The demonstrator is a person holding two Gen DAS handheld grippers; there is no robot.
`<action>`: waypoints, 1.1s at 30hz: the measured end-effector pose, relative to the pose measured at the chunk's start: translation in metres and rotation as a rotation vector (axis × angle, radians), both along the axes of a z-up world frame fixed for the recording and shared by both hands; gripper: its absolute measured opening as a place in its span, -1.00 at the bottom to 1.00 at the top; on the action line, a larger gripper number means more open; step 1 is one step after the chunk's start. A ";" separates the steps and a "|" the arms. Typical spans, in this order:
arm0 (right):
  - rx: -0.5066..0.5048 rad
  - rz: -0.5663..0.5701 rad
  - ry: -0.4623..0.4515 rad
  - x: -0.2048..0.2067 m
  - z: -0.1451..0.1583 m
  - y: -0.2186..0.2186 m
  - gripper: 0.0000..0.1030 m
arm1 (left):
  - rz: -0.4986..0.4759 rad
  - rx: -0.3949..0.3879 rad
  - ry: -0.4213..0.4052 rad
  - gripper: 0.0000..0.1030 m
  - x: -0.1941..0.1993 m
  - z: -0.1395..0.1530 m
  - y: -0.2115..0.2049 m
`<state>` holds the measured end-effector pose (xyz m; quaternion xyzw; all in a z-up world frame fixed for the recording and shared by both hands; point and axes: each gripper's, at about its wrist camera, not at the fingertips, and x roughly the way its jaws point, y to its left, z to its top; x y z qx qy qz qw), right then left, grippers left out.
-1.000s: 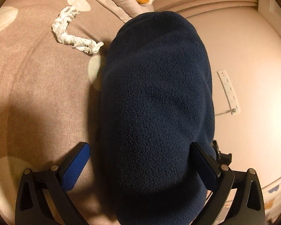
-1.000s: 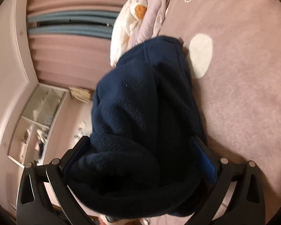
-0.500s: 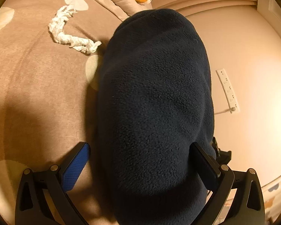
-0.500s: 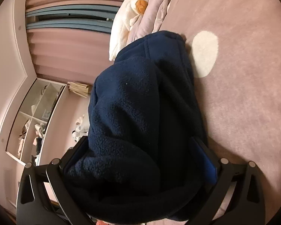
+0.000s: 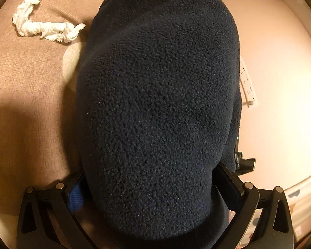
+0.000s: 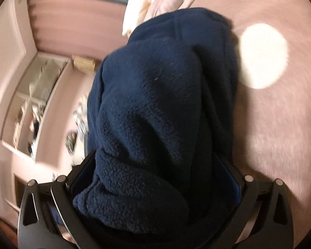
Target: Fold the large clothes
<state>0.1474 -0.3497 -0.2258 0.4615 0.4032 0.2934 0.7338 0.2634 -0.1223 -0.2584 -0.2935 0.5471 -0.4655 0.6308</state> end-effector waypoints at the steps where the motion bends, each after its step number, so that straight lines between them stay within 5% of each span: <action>1: -0.014 0.012 -0.008 0.001 0.001 0.002 1.00 | 0.001 0.003 -0.006 1.00 0.000 0.000 -0.001; 16: 0.010 0.005 -0.154 -0.002 0.008 0.006 1.00 | 0.037 0.077 -0.147 1.00 -0.033 0.038 -0.002; 33: 0.054 0.007 -0.437 -0.030 0.068 0.016 0.99 | 0.132 0.111 -0.481 1.00 -0.128 0.136 -0.004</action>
